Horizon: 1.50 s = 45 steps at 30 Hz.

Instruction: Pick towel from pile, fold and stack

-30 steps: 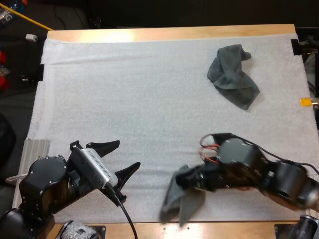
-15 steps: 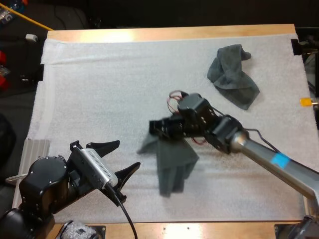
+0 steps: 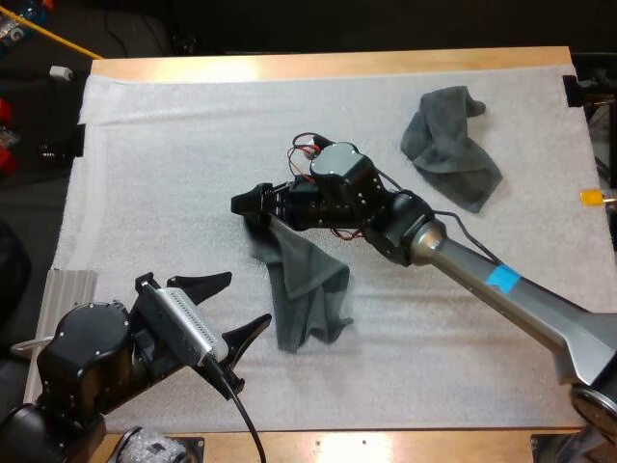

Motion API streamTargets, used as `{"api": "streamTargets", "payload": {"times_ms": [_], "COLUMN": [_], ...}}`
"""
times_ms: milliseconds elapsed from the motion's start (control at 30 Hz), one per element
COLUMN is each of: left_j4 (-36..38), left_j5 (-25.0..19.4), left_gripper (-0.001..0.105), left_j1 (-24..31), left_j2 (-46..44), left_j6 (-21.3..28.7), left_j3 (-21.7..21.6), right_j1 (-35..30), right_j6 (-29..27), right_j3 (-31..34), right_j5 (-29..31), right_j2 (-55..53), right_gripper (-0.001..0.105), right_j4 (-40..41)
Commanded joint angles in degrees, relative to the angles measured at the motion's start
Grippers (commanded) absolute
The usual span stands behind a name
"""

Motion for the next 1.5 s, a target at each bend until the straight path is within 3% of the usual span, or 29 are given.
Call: {"api": "streamTargets", "payload": {"times_ms": [0,200,433,733,967,1233,1467], "left_j4": [-0.3,3.3,6.5,12.7,16.0,17.7,17.7], "left_j5": [0.3,0.3,0.3,0.3,0.3,0.3,0.3], "left_gripper": [0.063,0.063,0.063,0.063,0.063,0.063,0.063], "left_j1": [-0.2,-0.2,-0.2,-0.2,-0.2,-0.2,-0.2], "left_j2": [0.0,0.0,0.0,0.0,0.0,0.0,0.0], "left_j6": [-0.7,-0.7,-0.7,-0.7,-0.7,-0.7,-0.7], "left_j3": [-0.4,-0.4,-0.4,-0.4,-0.4,-0.4,-0.4], "right_j1": [-0.1,-0.1,-0.1,-0.1,-0.1,-0.1,-0.1], "right_j6": [-1.2,-9.0,-19.8,-27.2,-27.2,-27.2,-27.2], "right_j3": [-0.5,-0.5,-0.5,2.7,10.3,19.2,22.5], "right_j5": [-0.8,-0.4,6.3,9.8,9.6,7.3,6.3], "right_j2": [-1.6,-4.4,-8.2,-10.5,-10.6,-10.6,-10.6], "right_gripper": [0.068,0.063,0.062,0.062,0.062,0.062,0.062], "right_j4": [2.4,17.2,32.6,47.6,45.3,33.7,26.4]}}
